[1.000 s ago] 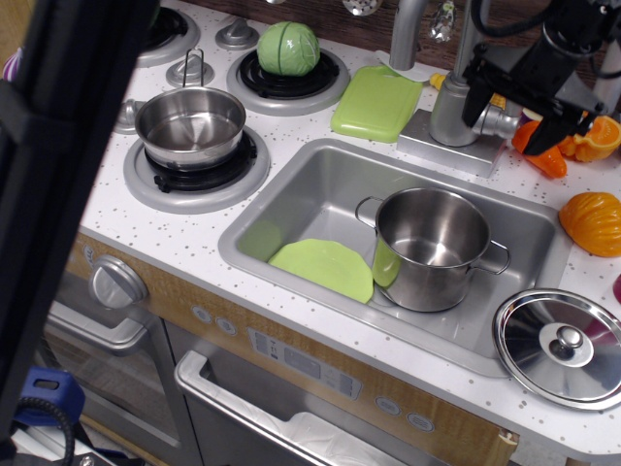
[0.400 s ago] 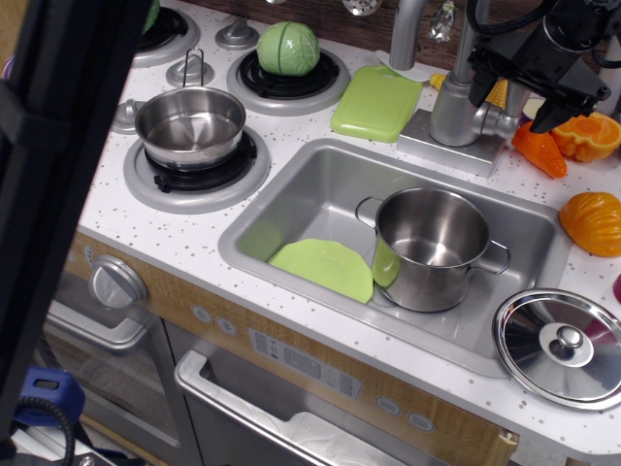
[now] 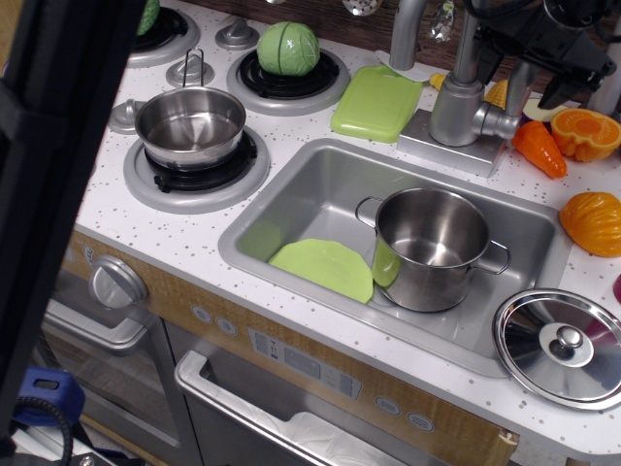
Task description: Turn lever vertical to front
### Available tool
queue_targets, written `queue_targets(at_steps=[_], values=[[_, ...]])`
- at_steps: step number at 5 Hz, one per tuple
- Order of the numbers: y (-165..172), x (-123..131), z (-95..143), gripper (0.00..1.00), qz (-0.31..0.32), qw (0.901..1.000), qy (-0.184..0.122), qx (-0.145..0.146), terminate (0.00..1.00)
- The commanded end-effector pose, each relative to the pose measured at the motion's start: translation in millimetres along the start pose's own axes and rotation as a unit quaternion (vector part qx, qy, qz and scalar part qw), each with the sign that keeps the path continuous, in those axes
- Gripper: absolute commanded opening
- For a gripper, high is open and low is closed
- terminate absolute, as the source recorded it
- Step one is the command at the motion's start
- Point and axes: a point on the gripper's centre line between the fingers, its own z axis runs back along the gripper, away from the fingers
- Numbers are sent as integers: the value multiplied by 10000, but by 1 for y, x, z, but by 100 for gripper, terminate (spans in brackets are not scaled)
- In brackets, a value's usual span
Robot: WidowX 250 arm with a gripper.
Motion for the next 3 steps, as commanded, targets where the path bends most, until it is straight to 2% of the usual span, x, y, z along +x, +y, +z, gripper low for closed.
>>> queue_targets(at_steps=[1,2,3], values=[[8,29,12,100,118,9993,-348,-113,0],[5,28,8,0,208,9992,-326,-143,0],[1,21,12,0,344,9990,-213,-168,0]])
